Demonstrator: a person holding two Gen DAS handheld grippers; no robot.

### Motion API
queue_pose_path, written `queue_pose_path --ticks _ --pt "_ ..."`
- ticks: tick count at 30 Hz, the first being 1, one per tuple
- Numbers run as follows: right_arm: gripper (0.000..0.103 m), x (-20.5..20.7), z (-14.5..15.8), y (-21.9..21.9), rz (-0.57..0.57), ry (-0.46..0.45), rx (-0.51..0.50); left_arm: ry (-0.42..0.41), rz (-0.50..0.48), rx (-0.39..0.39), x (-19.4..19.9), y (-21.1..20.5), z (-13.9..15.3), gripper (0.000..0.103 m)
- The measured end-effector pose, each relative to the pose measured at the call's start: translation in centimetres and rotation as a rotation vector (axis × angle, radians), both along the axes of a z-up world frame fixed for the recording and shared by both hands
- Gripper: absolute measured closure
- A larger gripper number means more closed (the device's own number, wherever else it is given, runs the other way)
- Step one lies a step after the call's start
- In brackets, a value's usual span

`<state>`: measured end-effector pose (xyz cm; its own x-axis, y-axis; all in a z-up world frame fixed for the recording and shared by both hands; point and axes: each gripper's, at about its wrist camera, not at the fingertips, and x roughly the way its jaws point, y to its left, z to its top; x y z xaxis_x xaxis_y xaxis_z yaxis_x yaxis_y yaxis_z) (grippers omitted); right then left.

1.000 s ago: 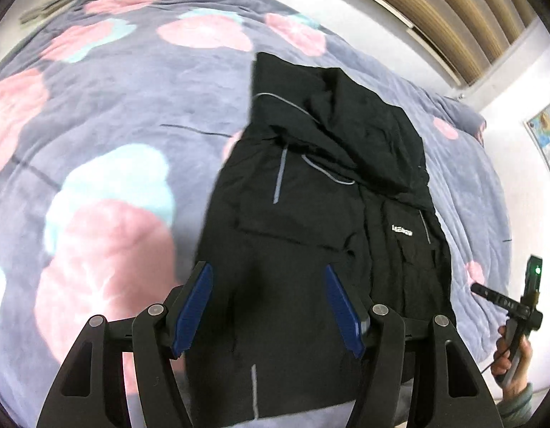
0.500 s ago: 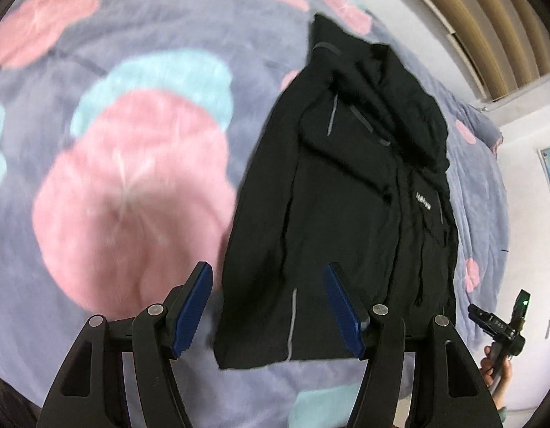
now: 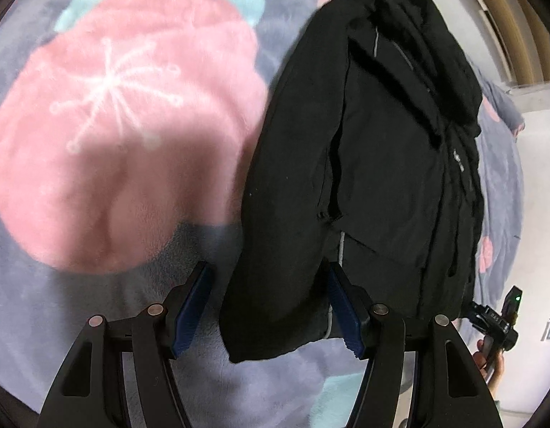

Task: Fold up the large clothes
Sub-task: 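Grasp the hem end of the jacket strip with both tools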

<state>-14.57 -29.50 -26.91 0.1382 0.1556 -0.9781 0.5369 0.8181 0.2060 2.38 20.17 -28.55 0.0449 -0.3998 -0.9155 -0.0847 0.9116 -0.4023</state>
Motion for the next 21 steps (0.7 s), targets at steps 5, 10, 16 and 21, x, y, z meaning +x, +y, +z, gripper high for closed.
queue_pose_path --ticks 5,10,16,21 --pt "0.079 0.4 0.5 1.0 0.064 -0.053 0.027 -0.067 -0.039 -0.015 -0.4 -1.2 1.2 0.065" --pt "0.078 0.6 0.8 1.3 0.094 -0.061 0.033 -0.076 -0.035 -0.035 -0.6 -1.3 1.4 0.068" --pt "0.059 0.6 -1.3 0.2 0.032 -0.047 0.170 -0.027 0.034 -0.092 -0.6 0.3 -0.4 0.062" --pt "0.088 1.0 -0.5 0.5 0.058 -0.065 0.170 -0.049 0.039 -0.057 -0.4 -0.1 0.5 0.081"
